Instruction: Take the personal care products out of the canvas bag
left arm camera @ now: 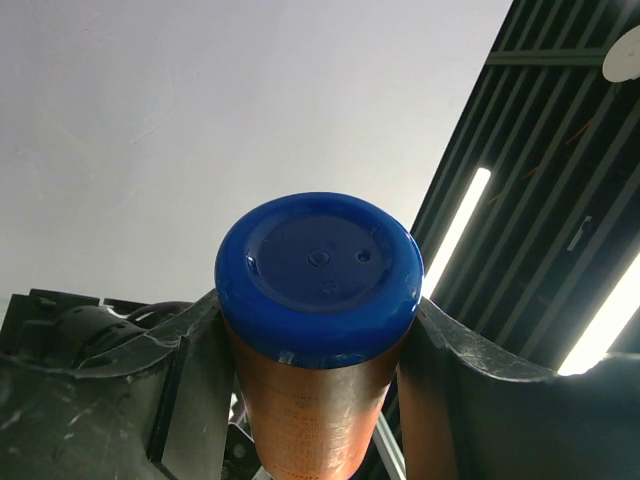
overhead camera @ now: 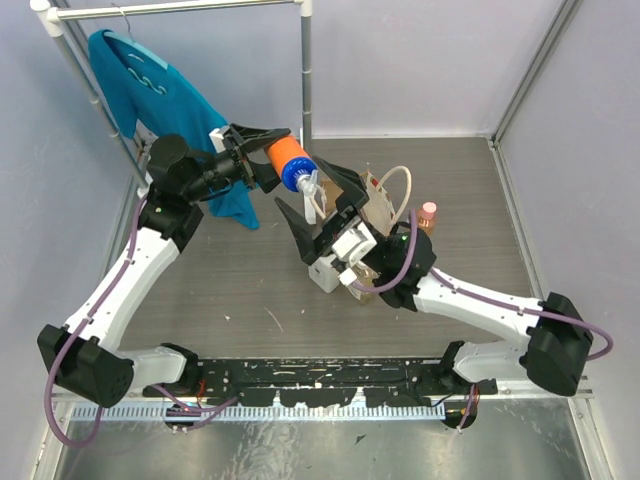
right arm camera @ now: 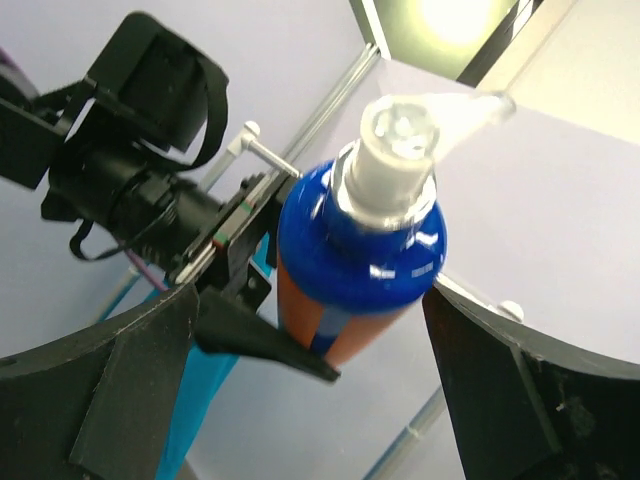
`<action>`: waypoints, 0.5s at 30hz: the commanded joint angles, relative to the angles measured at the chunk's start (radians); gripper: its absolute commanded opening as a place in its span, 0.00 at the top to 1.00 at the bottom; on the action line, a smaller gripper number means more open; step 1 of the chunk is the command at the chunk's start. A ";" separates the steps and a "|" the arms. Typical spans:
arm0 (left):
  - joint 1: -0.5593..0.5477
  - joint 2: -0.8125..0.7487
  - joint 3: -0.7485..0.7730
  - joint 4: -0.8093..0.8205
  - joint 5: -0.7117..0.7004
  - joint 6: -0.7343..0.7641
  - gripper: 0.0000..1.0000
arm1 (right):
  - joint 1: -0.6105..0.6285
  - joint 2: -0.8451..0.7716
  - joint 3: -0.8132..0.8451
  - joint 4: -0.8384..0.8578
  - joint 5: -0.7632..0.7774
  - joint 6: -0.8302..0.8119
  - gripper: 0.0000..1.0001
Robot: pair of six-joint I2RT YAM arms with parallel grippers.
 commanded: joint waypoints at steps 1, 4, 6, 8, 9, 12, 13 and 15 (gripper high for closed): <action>-0.012 -0.053 -0.007 0.034 -0.004 -0.060 1.00 | 0.011 0.082 0.127 0.162 -0.051 -0.005 0.00; -0.015 -0.074 -0.041 0.020 -0.017 -0.056 1.00 | 0.013 0.122 0.178 0.175 -0.054 0.019 0.00; -0.014 -0.076 -0.046 0.026 -0.018 -0.060 1.00 | 0.013 0.141 0.208 0.173 -0.038 0.062 0.08; -0.015 -0.073 -0.035 0.021 -0.009 -0.057 1.00 | 0.013 0.156 0.234 0.152 -0.039 0.078 0.22; -0.015 -0.073 -0.031 0.012 -0.004 -0.053 1.00 | 0.014 0.160 0.244 0.130 -0.043 0.077 0.32; -0.016 -0.082 -0.031 -0.012 -0.006 -0.046 1.00 | 0.015 0.167 0.263 0.107 -0.033 0.082 0.62; -0.015 -0.084 -0.030 -0.008 -0.009 -0.048 1.00 | 0.017 0.167 0.268 0.093 -0.024 0.080 0.69; -0.015 -0.082 -0.024 -0.006 -0.007 -0.049 1.00 | 0.018 0.165 0.270 0.085 -0.016 0.082 0.78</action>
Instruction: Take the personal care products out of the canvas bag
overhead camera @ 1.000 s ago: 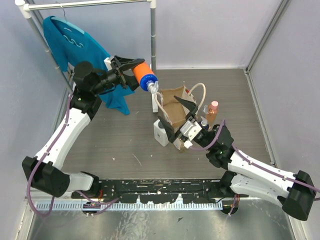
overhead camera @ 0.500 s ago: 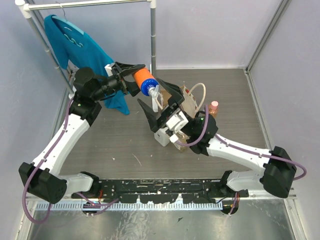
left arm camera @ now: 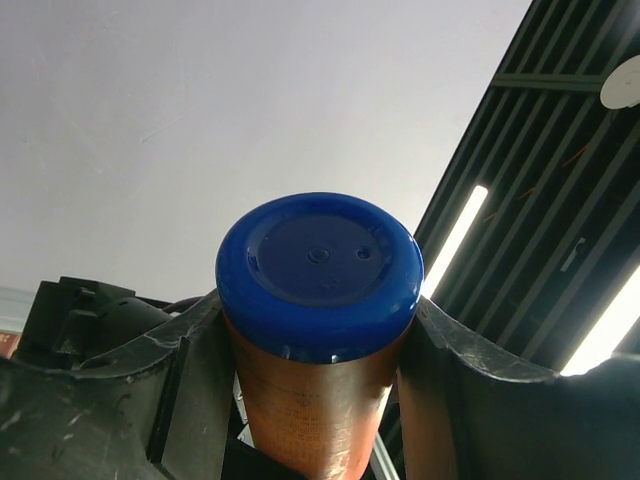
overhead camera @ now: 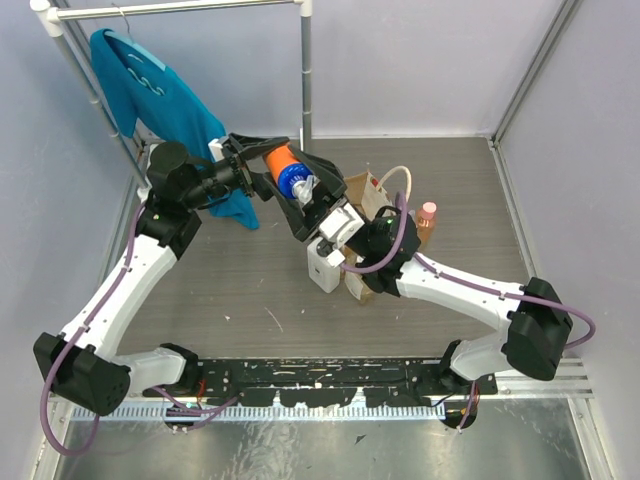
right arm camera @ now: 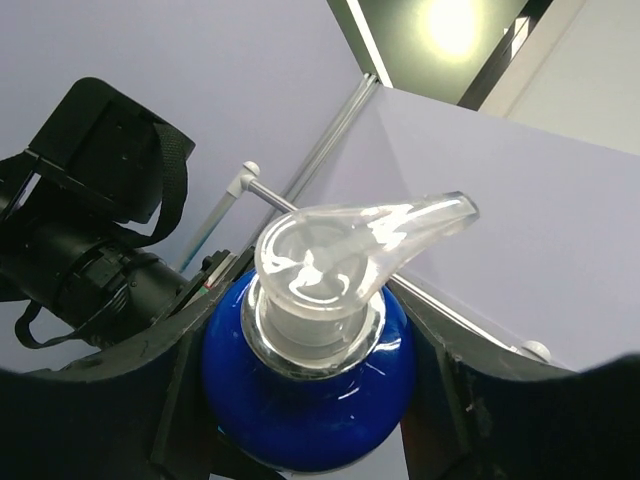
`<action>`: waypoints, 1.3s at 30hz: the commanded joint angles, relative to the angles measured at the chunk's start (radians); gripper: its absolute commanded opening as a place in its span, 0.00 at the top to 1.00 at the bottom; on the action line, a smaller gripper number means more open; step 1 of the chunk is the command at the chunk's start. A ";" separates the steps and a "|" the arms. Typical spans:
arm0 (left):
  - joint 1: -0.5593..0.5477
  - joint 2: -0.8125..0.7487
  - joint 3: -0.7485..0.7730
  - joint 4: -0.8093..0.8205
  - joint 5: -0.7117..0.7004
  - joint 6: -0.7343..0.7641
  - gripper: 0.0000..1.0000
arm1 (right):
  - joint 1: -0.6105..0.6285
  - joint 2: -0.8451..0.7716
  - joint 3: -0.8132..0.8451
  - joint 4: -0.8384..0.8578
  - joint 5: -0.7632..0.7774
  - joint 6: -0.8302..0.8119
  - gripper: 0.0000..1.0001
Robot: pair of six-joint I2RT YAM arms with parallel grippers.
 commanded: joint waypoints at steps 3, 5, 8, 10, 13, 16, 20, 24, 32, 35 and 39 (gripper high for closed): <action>-0.004 -0.023 0.055 0.037 0.015 -0.007 0.97 | 0.011 -0.014 0.068 0.022 0.028 0.016 0.94; 0.008 -0.014 0.097 -0.038 0.028 0.065 0.73 | 0.014 -0.021 0.083 -0.008 0.036 0.033 0.99; 0.048 -0.009 0.174 -0.272 0.026 0.304 0.00 | 0.023 -0.030 0.109 -0.073 0.076 0.068 0.99; 0.075 -0.004 0.193 -0.414 0.004 0.439 0.01 | 0.025 -0.037 0.124 -0.137 0.086 0.094 1.00; 0.116 0.003 0.241 -0.563 -0.051 0.617 0.01 | 0.028 -0.045 0.139 -0.201 0.082 0.144 0.99; 0.137 0.036 0.423 -0.853 -0.212 0.887 0.02 | 0.038 -0.059 0.167 -0.302 0.067 0.215 0.99; 0.137 0.087 0.713 -1.168 -0.555 1.219 0.02 | 0.068 -0.082 0.172 -0.395 0.077 0.265 0.99; 0.138 0.090 0.834 -1.305 -0.840 1.392 0.01 | 0.087 -0.083 0.202 -0.488 0.097 0.300 0.99; 0.137 0.014 0.794 -1.309 -1.026 1.515 0.01 | 0.090 0.018 0.212 -0.621 0.108 0.401 0.99; 0.137 -0.043 0.719 -1.248 -1.017 1.514 0.02 | 0.089 0.067 0.195 -0.645 0.157 0.436 0.99; 0.137 -0.097 0.662 -1.196 -1.011 1.519 0.02 | 0.089 0.122 0.153 -0.629 0.203 0.452 0.99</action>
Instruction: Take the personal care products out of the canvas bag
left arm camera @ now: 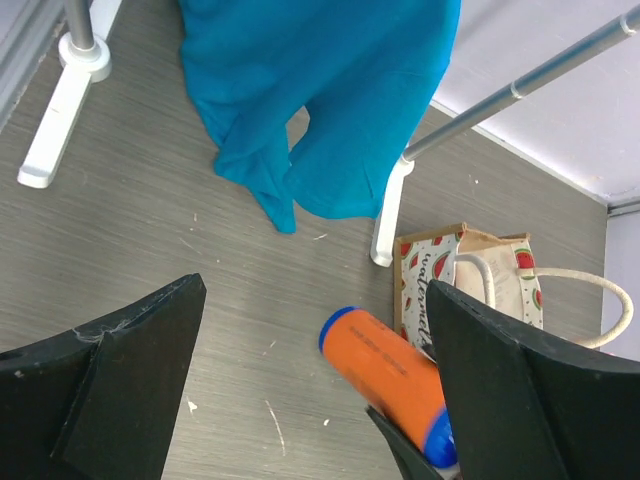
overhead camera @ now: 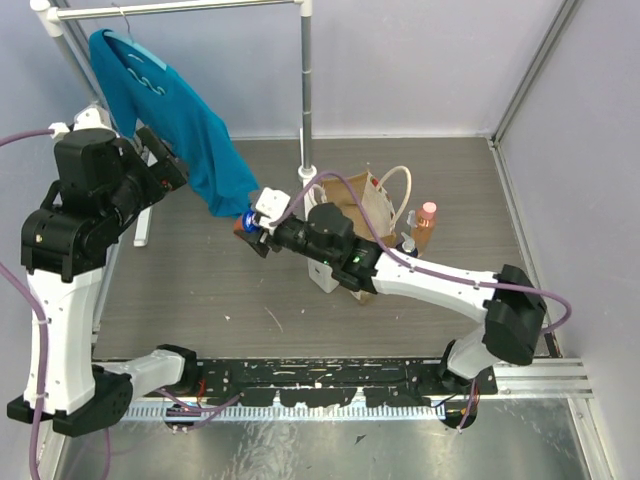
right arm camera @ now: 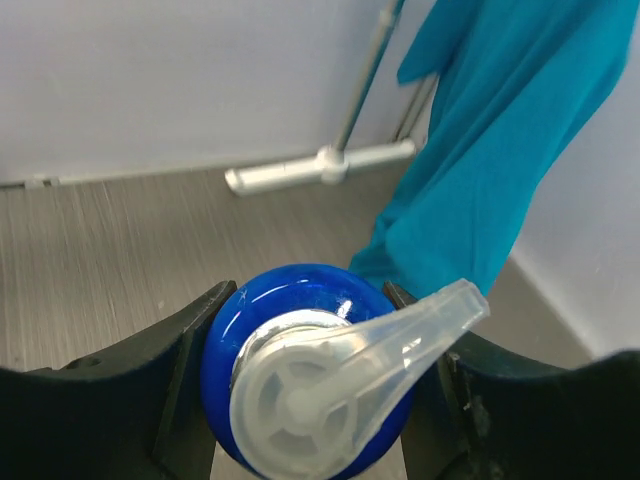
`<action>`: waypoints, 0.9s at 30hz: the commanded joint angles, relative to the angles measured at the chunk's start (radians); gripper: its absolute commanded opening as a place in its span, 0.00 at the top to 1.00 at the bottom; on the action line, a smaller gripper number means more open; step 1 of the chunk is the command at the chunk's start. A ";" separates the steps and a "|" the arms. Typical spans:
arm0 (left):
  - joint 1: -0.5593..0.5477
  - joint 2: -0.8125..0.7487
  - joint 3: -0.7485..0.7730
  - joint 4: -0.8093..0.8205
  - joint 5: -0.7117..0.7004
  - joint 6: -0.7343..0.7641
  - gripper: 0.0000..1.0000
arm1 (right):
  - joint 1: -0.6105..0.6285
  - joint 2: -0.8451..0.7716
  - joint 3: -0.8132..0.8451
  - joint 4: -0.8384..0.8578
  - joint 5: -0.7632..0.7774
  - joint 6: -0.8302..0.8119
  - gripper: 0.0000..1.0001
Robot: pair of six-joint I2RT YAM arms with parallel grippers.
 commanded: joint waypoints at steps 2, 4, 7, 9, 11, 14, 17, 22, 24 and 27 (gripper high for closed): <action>0.002 -0.076 -0.043 0.084 -0.034 0.048 0.02 | -0.002 0.031 -0.045 0.176 0.098 0.055 0.99; 0.002 -0.087 -0.039 0.090 -0.029 0.057 0.01 | -0.003 0.062 -0.073 0.215 0.129 0.067 0.99; 0.002 -0.094 -0.035 0.095 -0.022 0.066 0.01 | -0.008 0.114 -0.075 0.223 0.174 0.092 0.99; 0.002 -0.098 -0.045 0.105 -0.019 0.070 0.02 | -0.009 0.141 -0.077 0.221 0.180 0.105 0.96; 0.002 -0.095 -0.052 0.107 -0.011 0.073 0.01 | -0.010 0.171 -0.080 0.221 0.182 0.125 0.93; 0.002 -0.081 -0.052 0.096 0.009 0.075 0.02 | -0.011 0.210 -0.090 0.222 0.182 0.154 0.88; 0.002 -0.074 -0.050 0.096 0.022 0.074 0.01 | -0.011 0.251 -0.098 0.222 0.184 0.180 0.86; 0.002 -0.079 -0.068 0.119 0.045 0.072 0.02 | -0.011 0.291 -0.064 0.124 0.174 0.213 0.83; 0.003 -0.077 -0.072 0.123 0.054 0.066 0.01 | -0.012 0.297 -0.055 0.094 0.171 0.216 0.76; 0.002 -0.069 -0.075 0.124 0.067 0.059 0.02 | -0.013 0.299 -0.061 0.080 0.163 0.219 0.68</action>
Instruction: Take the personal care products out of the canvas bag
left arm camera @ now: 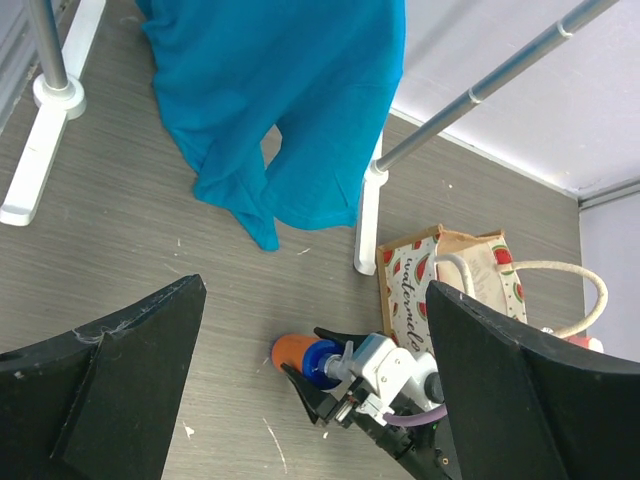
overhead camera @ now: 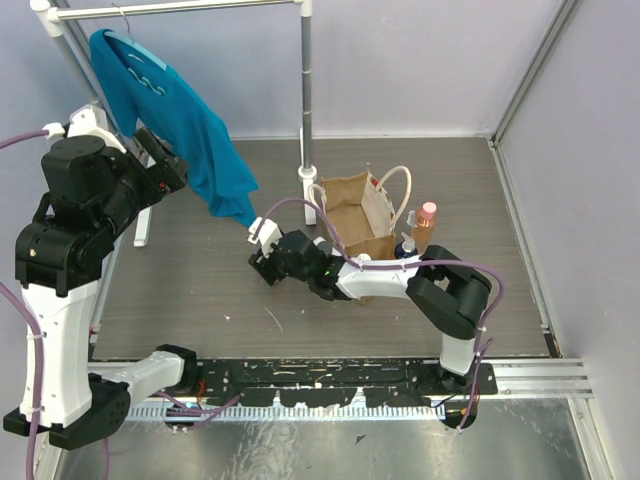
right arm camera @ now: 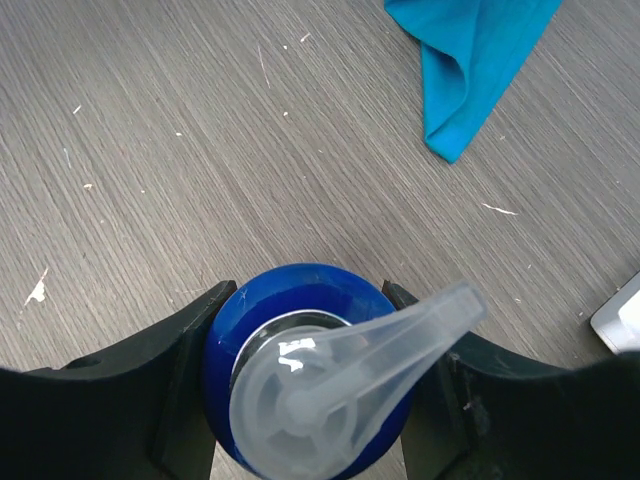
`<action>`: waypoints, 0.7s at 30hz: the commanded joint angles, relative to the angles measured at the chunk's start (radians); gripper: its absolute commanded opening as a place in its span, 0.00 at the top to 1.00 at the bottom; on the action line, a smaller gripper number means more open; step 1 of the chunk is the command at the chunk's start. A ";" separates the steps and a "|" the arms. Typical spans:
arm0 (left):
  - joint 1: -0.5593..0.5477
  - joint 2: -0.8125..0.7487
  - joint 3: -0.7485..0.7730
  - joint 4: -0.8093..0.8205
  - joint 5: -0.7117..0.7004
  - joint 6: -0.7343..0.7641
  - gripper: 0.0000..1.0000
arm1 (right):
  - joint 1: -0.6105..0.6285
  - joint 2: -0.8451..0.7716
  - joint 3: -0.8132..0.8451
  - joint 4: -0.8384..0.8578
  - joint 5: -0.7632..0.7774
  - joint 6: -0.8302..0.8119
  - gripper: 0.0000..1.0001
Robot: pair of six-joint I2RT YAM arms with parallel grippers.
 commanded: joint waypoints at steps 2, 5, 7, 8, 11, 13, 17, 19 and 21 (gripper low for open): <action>0.001 0.008 -0.017 0.046 0.042 -0.003 0.02 | -0.002 -0.027 0.059 0.077 -0.009 0.026 0.62; 0.002 0.021 -0.006 0.035 0.057 -0.002 0.01 | -0.002 -0.030 0.050 0.075 -0.007 0.029 0.38; 0.002 0.025 -0.001 0.034 0.059 0.001 0.02 | -0.002 -0.037 0.050 0.076 0.003 0.024 0.15; 0.002 0.025 0.002 0.032 0.057 0.001 0.02 | -0.001 -0.047 0.050 0.074 0.011 0.020 0.03; 0.001 0.013 0.003 0.034 0.038 0.008 0.02 | 0.005 -0.124 0.030 0.113 0.036 -0.006 0.00; 0.002 0.004 -0.002 0.038 0.012 0.014 0.02 | 0.025 -0.210 0.017 0.136 0.068 -0.049 0.00; 0.002 0.000 -0.011 0.050 -0.007 0.021 0.01 | 0.052 -0.359 0.098 0.044 0.165 -0.094 0.00; 0.002 0.009 -0.009 0.049 0.001 0.024 0.01 | 0.052 -0.416 0.187 -0.082 0.238 -0.064 0.00; 0.002 0.018 -0.010 0.047 0.016 0.032 0.02 | 0.049 -0.442 0.299 -0.242 0.333 -0.049 0.00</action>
